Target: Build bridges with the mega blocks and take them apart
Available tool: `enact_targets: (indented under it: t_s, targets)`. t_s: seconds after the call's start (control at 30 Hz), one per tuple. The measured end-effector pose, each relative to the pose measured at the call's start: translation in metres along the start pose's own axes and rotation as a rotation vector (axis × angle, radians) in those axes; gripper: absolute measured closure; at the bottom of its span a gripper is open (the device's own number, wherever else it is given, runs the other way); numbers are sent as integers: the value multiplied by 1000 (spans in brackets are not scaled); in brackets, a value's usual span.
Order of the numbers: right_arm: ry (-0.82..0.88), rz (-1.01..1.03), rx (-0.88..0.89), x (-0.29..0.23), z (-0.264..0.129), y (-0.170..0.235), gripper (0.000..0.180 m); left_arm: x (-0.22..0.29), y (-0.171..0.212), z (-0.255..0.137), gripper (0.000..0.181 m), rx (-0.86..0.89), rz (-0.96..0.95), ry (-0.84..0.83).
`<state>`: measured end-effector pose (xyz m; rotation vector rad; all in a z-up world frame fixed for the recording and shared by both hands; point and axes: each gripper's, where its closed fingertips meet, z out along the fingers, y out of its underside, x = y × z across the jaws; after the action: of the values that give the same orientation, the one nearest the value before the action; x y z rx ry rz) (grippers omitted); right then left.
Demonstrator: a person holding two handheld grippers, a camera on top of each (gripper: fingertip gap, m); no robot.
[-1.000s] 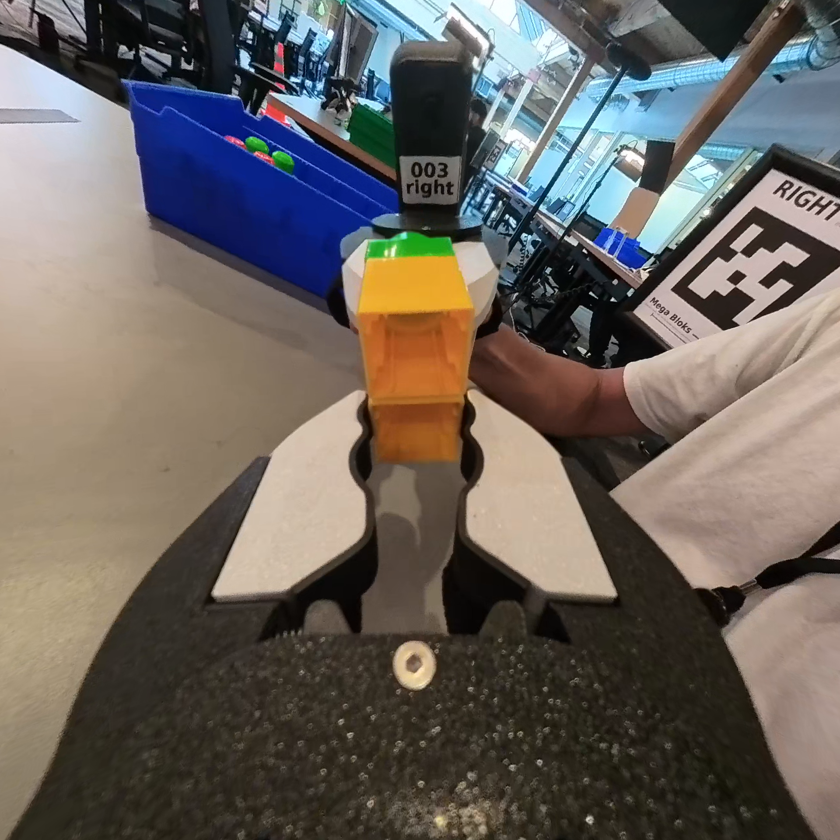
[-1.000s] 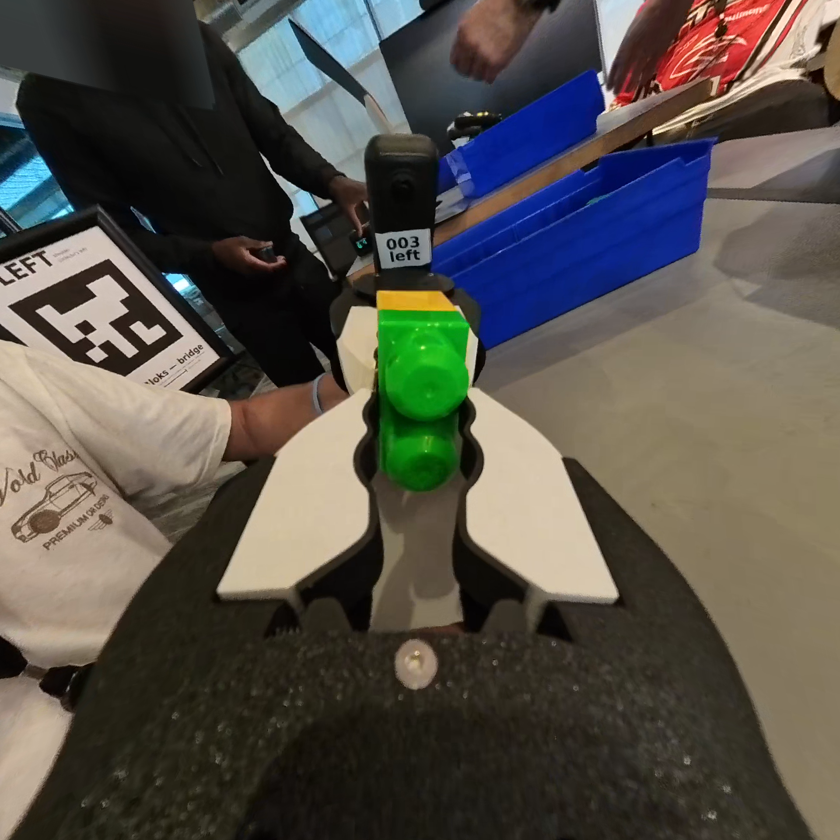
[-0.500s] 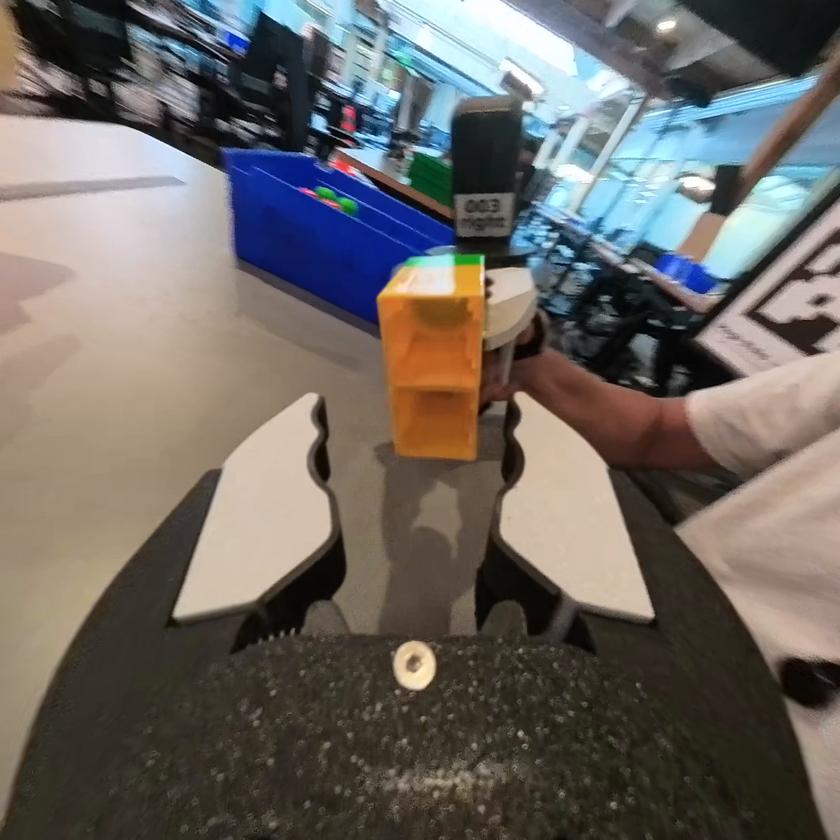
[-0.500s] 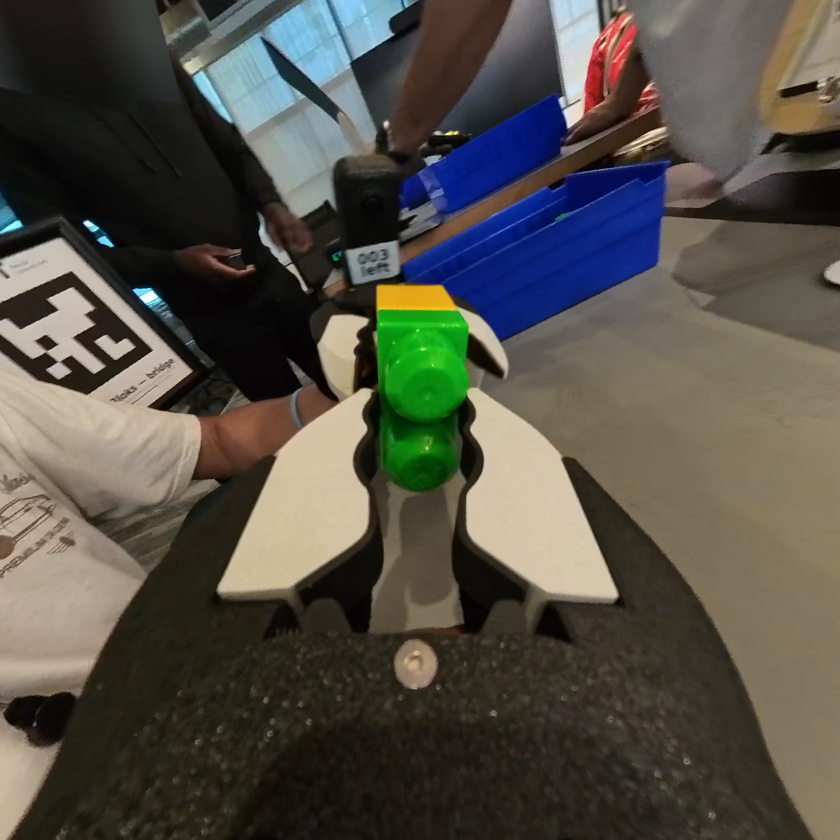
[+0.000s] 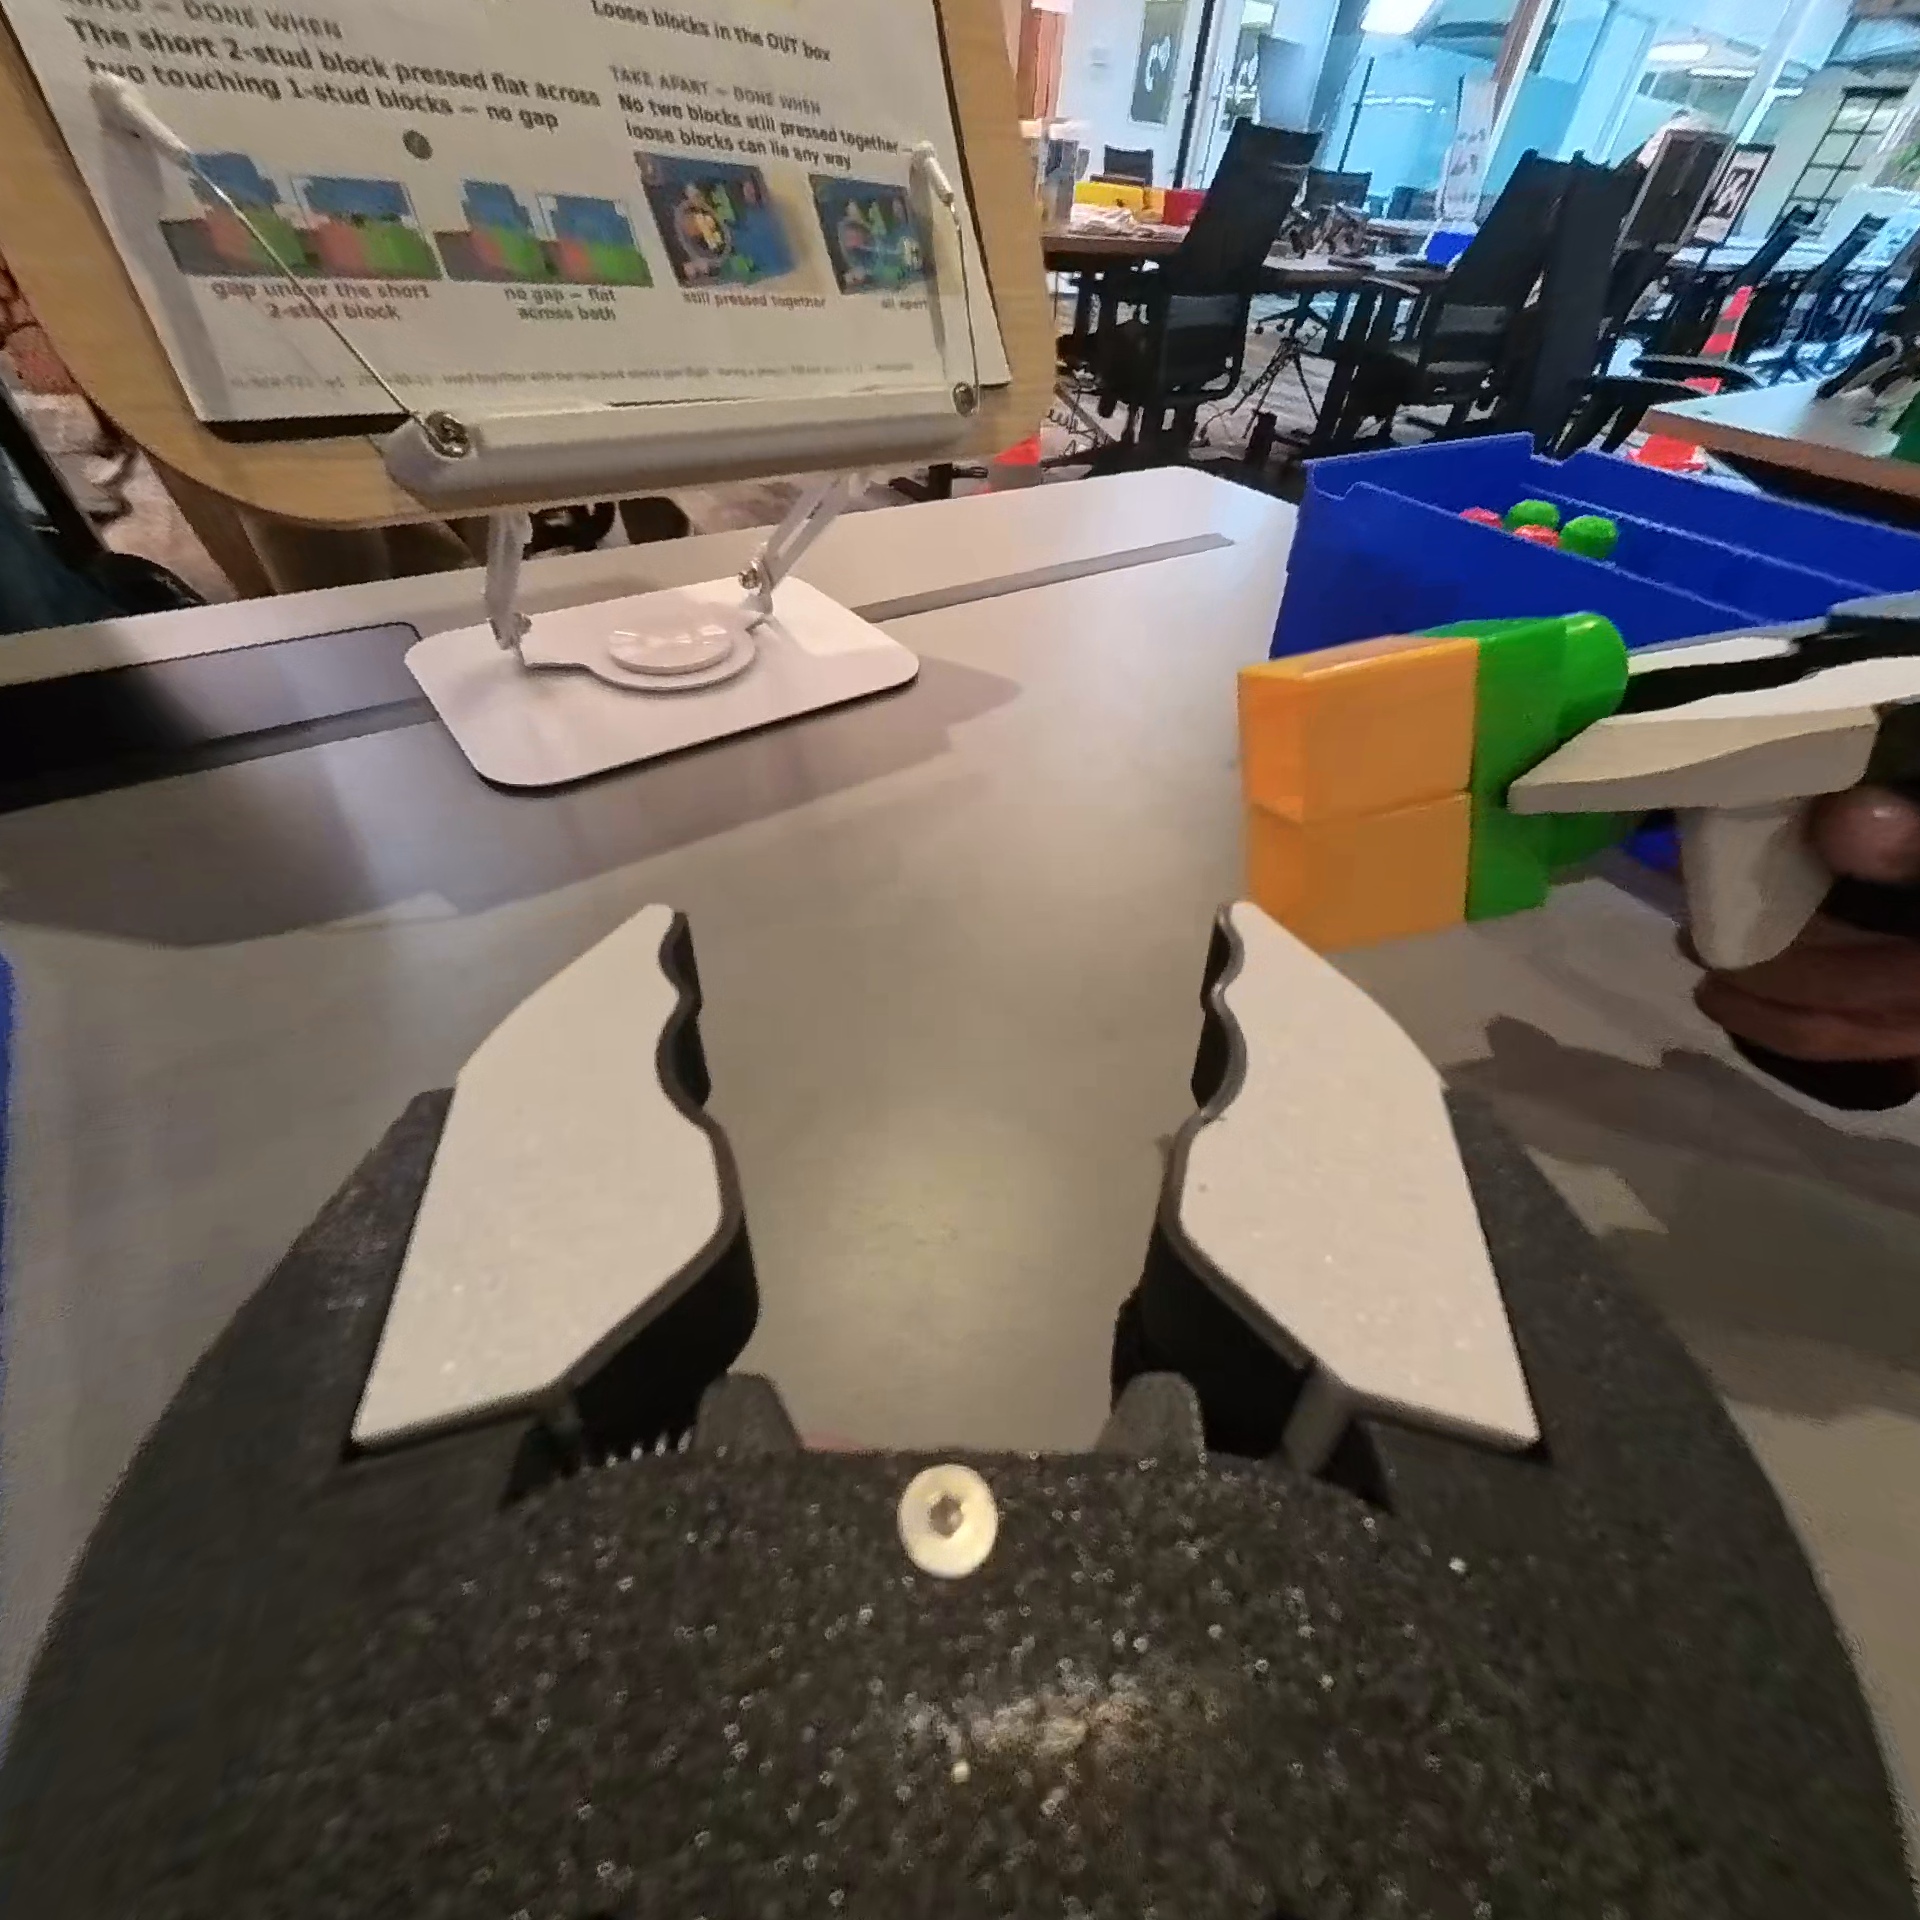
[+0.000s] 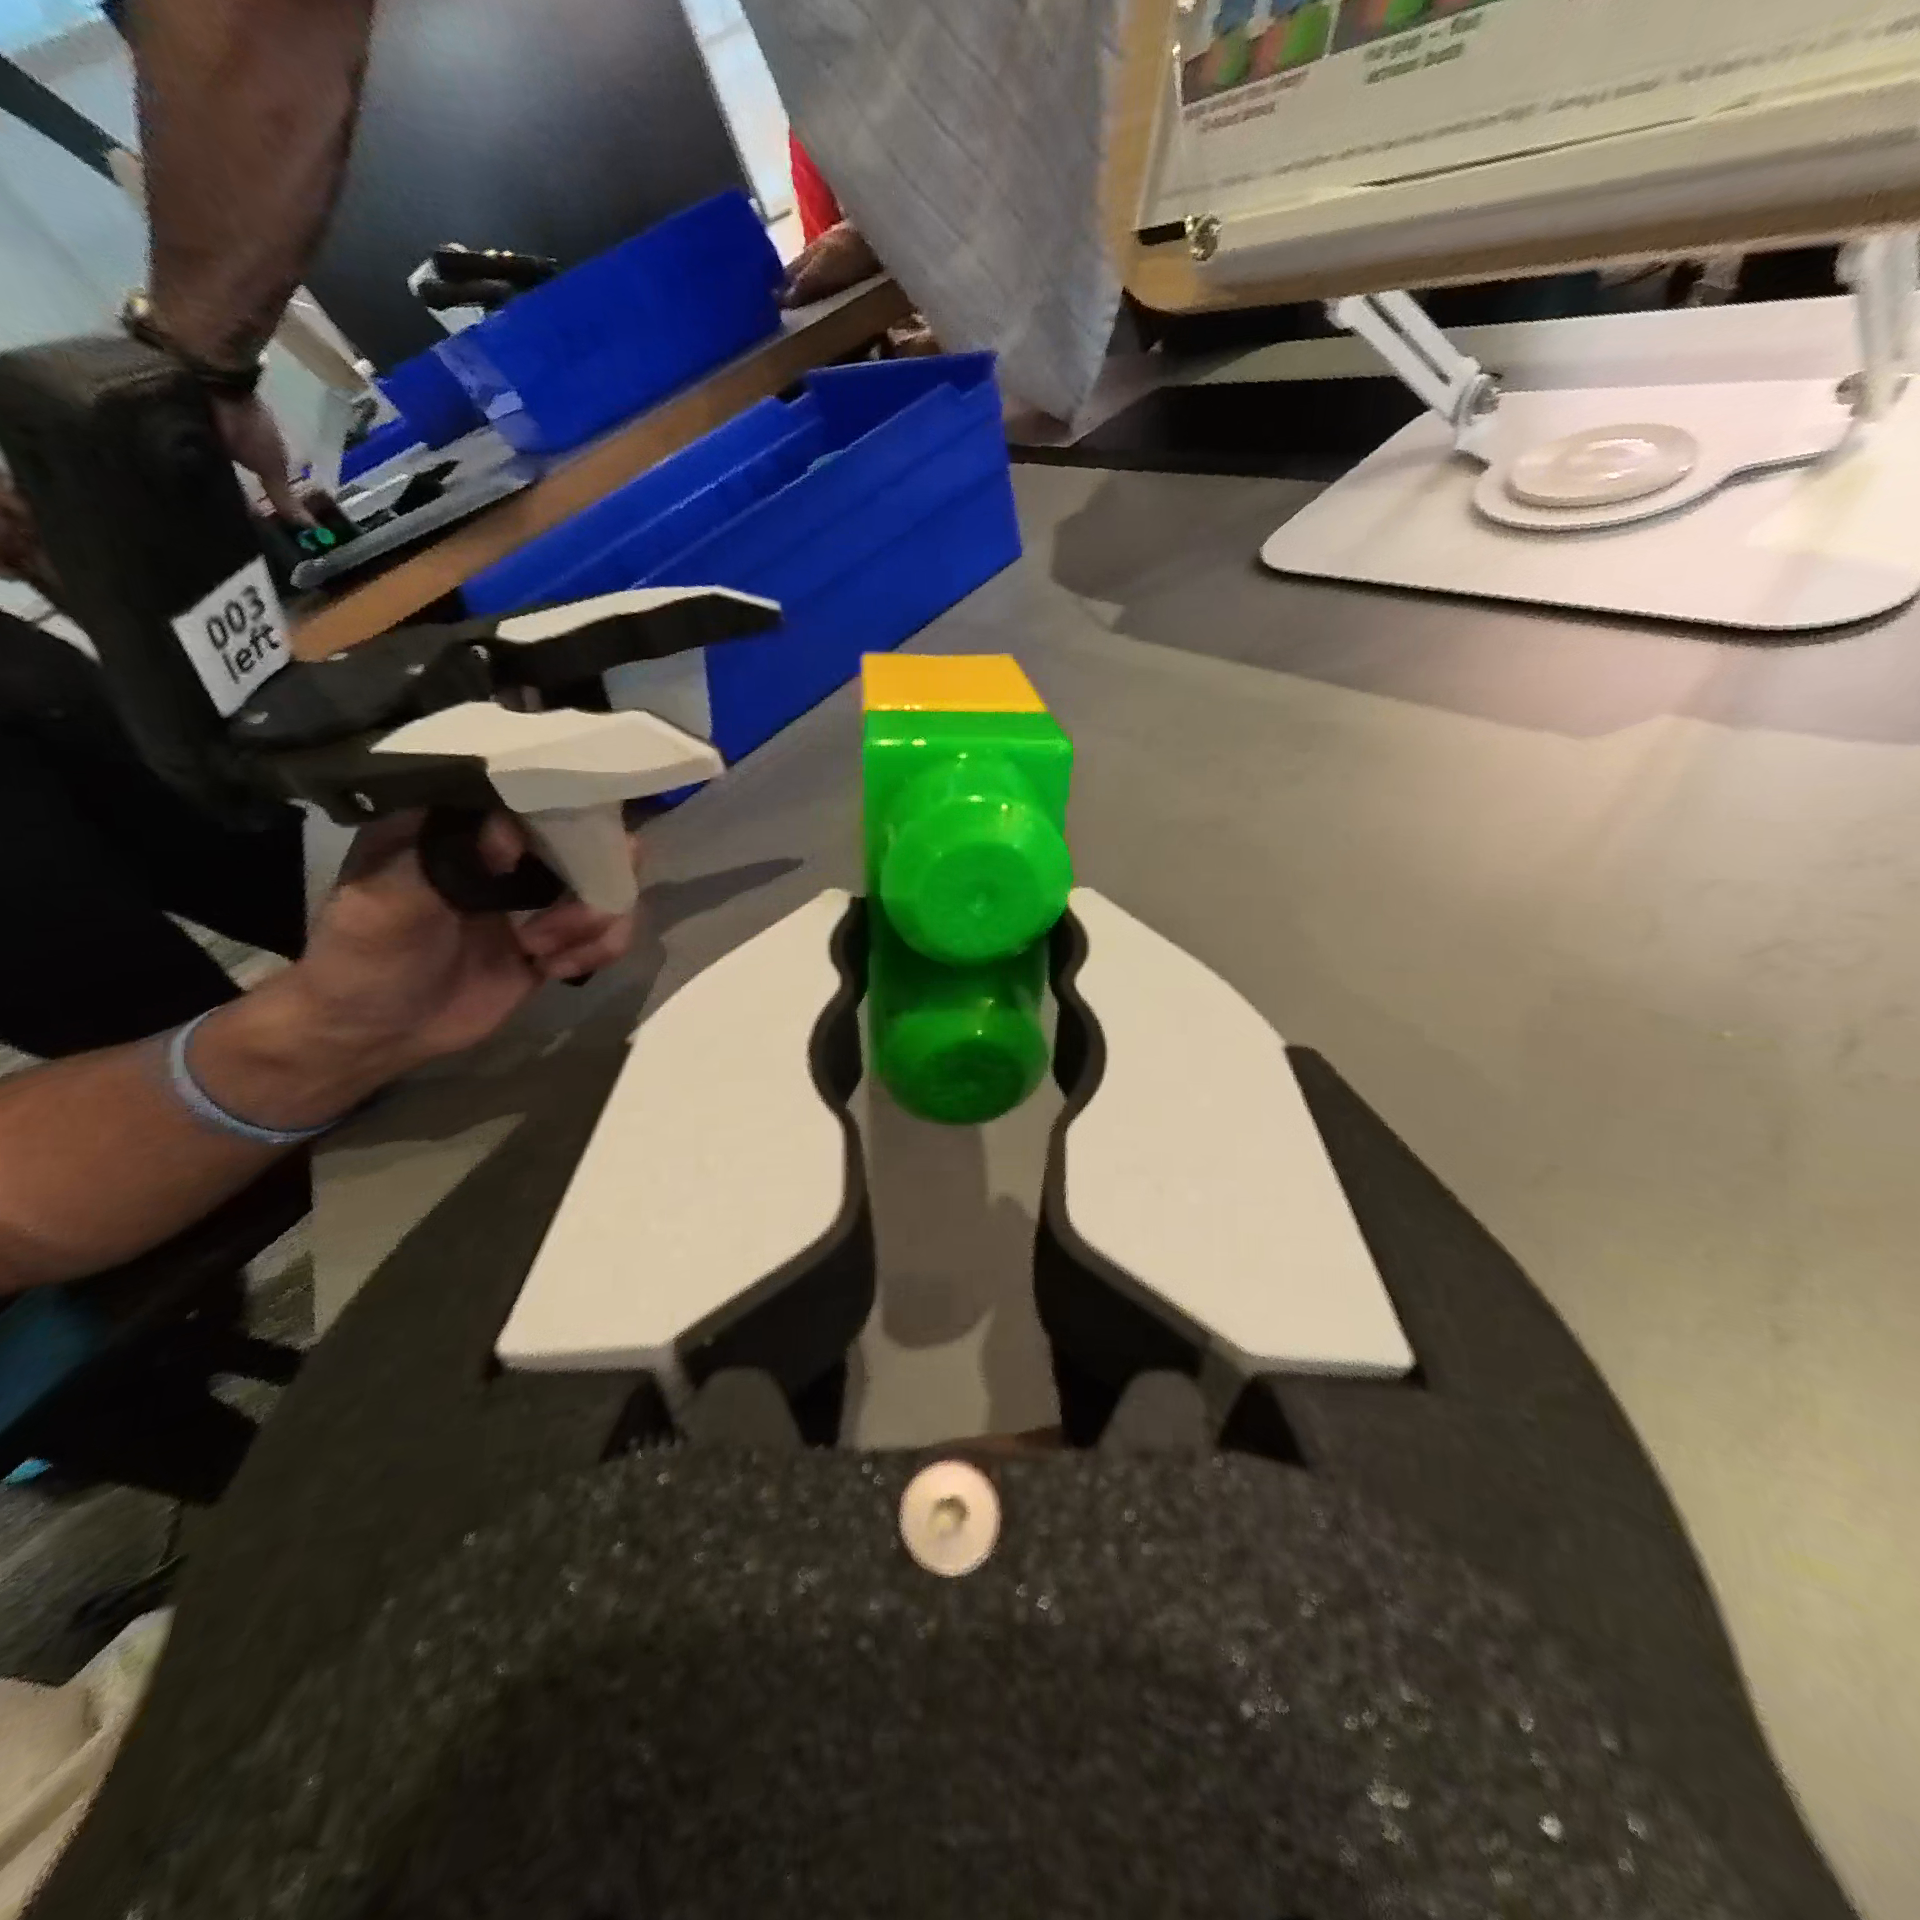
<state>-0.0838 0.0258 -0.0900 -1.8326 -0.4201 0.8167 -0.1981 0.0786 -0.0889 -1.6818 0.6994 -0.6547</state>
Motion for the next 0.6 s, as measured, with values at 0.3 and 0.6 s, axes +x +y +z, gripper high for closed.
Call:
enact_targets:
  t_s: [0.3, 0.6]
  targets:
    - [370, -145, 77, 32, -98, -99, 146, 4, 3, 0, 94, -20, 93, -27]
    - [800, -23, -358, 145, -271, -151, 146, 10, 11, 4, 97, -66, -8, 52]
